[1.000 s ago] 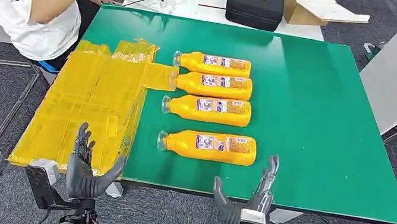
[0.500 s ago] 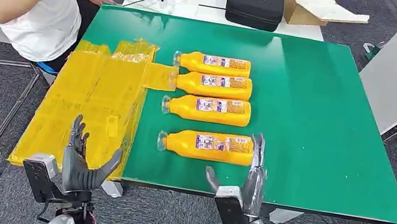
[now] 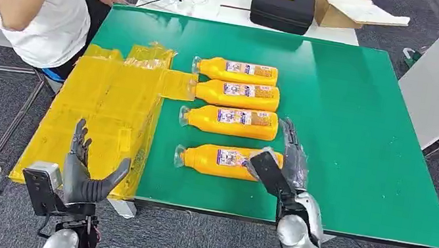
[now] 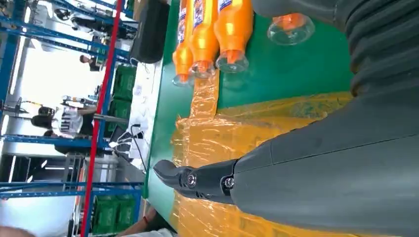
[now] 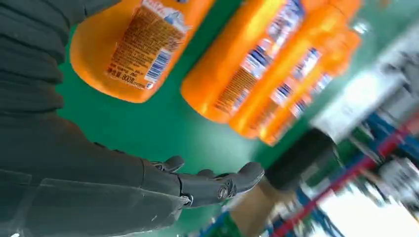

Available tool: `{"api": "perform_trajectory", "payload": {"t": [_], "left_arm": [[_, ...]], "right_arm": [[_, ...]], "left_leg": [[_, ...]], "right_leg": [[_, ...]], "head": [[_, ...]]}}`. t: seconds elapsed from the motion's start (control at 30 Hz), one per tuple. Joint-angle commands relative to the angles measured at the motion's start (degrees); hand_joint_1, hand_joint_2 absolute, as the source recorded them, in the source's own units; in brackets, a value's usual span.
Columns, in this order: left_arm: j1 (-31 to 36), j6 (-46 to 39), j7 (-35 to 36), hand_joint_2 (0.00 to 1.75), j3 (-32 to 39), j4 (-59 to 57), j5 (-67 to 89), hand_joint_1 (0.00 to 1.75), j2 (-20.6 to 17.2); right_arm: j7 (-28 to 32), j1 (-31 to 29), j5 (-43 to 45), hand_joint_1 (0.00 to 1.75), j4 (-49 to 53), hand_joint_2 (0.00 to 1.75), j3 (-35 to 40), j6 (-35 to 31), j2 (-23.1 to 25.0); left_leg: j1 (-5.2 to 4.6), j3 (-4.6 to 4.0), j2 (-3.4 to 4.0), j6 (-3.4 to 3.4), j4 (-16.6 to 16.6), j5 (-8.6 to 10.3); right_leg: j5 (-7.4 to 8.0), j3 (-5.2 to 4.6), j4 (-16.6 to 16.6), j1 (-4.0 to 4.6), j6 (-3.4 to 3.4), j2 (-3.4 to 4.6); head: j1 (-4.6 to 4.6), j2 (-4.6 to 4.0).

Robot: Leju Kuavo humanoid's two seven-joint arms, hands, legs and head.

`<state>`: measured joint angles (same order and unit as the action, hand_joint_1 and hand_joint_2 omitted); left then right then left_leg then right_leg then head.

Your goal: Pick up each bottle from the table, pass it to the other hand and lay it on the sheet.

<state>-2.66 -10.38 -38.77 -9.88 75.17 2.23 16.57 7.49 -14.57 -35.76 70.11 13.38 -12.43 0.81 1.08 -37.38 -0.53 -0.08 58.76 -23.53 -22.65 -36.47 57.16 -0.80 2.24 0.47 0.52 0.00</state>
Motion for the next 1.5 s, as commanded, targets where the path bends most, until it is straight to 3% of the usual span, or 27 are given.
{"api": "perform_trajectory", "payload": {"t": [0.03, 0.7, 1.03, 1.5], "left_arm": [[3.0, 1.3, 0.2, 1.75, 2.8, -6.2, 0.5, 0.0, -0.2], [3.8, 2.3, 0.4, 1.75, 2.8, -7.0, 0.5, 0.0, -0.5], [5.3, 3.5, 0.6, 1.75, 2.9, -10.4, -0.5, 0.0, -0.3], [5.9, 4.0, 1.0, 1.75, 2.7, -11.5, -1.3, 0.0, -0.3]], "right_arm": [[-1.3, -12.9, 2.5, 0.0, -19.5, 1.75, 7.3, 10.6, -4.5], [-0.6, -18.7, 5.7, 0.0, -23.7, 1.75, 16.0, 16.8, -6.3], [-2.3, -28.0, 6.5, 0.0, -30.7, 1.75, 27.5, 25.6, -9.6], [-2.8, -28.5, 9.2, 0.0, -31.3, 1.75, 33.6, 26.4, -11.1]], "left_leg": [[-0.03, 0.4, 0.22, 0.07, -0.1, -0.08], [-0.03, 0.22, 0.03, 0.06, 0.0, -0.03], [-0.04, 0.28, 0.08, 0.08, 0.0, -0.05], [-0.03, 0.12, -0.02, 0.05, 0.0, 0.01]], "right_leg": [[-0.01, 0.35, -0.1, 0.01, -0.08, 0.13], [-0.04, 0.21, 0.0, 0.0, -0.06, -0.02], [-0.05, 0.26, 0.0, 0.0, -0.07, 0.01], [-0.02, 0.12, 0.0, -0.01, -0.02, -0.05]], "head": [[-0.02, 0.0], [-0.02, 0.0], [0.0, 0.0], [-0.02, 0.0]]}}
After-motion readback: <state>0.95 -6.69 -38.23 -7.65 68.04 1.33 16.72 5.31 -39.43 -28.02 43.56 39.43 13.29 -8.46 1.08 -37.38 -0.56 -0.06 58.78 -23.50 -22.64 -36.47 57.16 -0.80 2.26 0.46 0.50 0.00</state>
